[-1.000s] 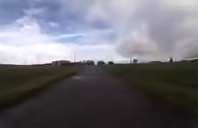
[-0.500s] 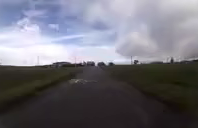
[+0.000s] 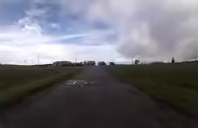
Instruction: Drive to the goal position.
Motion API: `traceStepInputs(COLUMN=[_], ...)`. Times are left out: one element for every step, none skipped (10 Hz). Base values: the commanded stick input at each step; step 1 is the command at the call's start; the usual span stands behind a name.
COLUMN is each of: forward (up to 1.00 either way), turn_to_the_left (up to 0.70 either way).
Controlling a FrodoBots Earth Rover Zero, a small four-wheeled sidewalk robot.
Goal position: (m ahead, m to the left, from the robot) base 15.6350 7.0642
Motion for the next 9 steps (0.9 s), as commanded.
traceStepInputs(forward=[1.0,1.0,1.0,1.0,1.0,1.0,1.0,1.0,1.0], turn_to_the_left=[0.0,0.0,0.0,0.0,0.0,0.0,0.0,0.0,0.0])
